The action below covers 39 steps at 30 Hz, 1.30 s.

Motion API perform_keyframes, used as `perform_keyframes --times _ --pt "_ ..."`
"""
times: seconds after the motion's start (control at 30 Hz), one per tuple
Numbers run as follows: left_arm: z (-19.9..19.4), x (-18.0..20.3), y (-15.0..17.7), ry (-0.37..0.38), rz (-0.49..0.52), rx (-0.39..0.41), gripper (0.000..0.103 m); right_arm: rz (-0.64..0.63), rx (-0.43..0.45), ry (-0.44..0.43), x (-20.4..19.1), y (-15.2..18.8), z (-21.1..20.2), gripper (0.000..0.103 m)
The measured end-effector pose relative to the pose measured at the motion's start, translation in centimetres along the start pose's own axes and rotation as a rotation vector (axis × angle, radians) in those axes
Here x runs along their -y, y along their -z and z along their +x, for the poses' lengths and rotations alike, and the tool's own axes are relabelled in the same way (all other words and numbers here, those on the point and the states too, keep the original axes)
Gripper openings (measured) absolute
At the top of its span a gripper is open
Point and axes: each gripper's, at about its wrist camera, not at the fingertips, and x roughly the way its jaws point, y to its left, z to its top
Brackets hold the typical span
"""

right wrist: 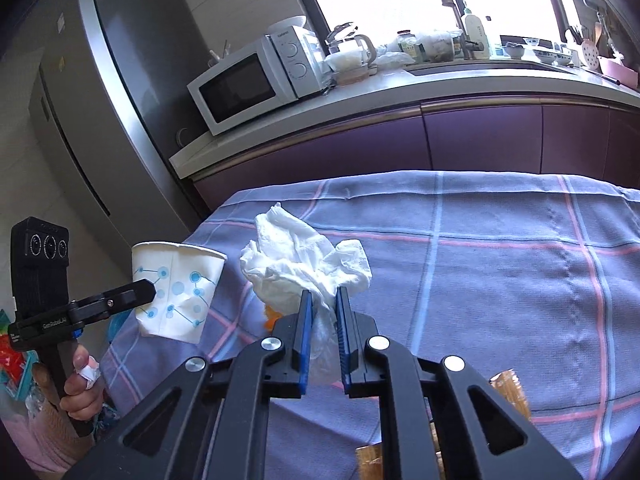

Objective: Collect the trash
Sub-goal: 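Lift the cup with the left tool while the right tool lifts the tissue toward the bin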

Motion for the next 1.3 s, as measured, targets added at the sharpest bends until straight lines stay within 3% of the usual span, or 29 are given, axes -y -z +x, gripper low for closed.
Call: perform_keyframes --times 0.47,1.3 --pt "-6.4 -4.2 3.5 -0.057 -0.048 0.053 0.033 -0.06 -0.057 -0.15 -7.1 2.0 2.4 0.011" --pt "-16.2 -9.4 6.7 -0.189 -0.135 0.172 0.032 -0.17 -0.123 -0.27 -14.7 2.4 6.1 0.011"
